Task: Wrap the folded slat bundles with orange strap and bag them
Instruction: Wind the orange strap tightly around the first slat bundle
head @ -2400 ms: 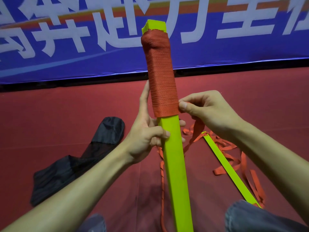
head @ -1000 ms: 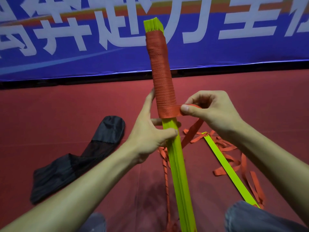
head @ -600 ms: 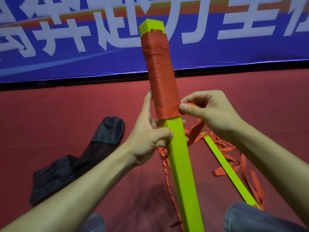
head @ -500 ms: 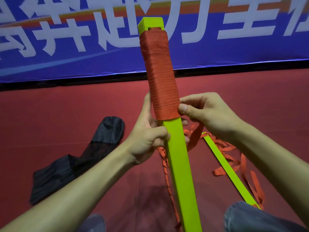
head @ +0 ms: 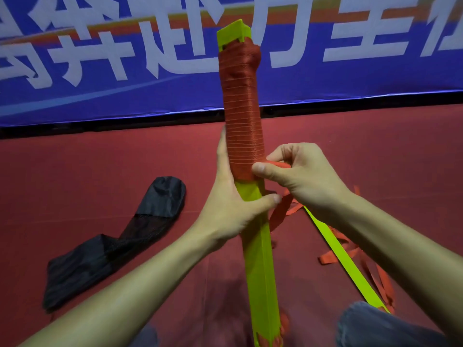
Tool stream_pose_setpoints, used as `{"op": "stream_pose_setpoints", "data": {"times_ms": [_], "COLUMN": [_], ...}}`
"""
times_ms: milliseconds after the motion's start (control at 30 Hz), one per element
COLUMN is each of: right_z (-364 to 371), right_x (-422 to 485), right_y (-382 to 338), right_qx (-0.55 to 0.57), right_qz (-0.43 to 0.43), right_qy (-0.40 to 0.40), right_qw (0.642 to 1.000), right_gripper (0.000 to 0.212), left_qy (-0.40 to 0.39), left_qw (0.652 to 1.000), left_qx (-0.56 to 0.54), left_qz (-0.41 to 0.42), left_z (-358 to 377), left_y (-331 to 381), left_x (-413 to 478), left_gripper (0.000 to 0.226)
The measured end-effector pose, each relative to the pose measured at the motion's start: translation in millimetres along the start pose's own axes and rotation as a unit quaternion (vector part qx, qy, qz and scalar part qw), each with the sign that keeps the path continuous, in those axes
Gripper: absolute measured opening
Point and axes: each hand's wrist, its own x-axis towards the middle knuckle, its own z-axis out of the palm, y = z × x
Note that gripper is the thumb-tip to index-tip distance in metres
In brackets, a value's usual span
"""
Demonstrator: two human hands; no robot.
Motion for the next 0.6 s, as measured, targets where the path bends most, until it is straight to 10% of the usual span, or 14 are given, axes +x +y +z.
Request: {"op": "stream_pose_setpoints", "data": {"times_ms": [267,600], "right_z": [5.3,-17.4], "right_x": [2.3,9.5], "right_y": [2.8,12.0], "right_qx": [-0.062,-0.109], "right_qz": [-0.011,-0.033], "right_qy": [0.045,0.023], "right_qw": [0.997,0.993], "right_gripper": [0.028,0.017], "left_qy": [0.047,-0.004], "left_qw": [0.990,0.999], "left_qx": [0.135,0.022], "left_qz": [-0.009,-0.034], "left_z": [-8.7,-15.6], "left_y": [0.6,1.1], "left_x": [2.9,-0.8], "left_gripper": [0.122,0.118]}}
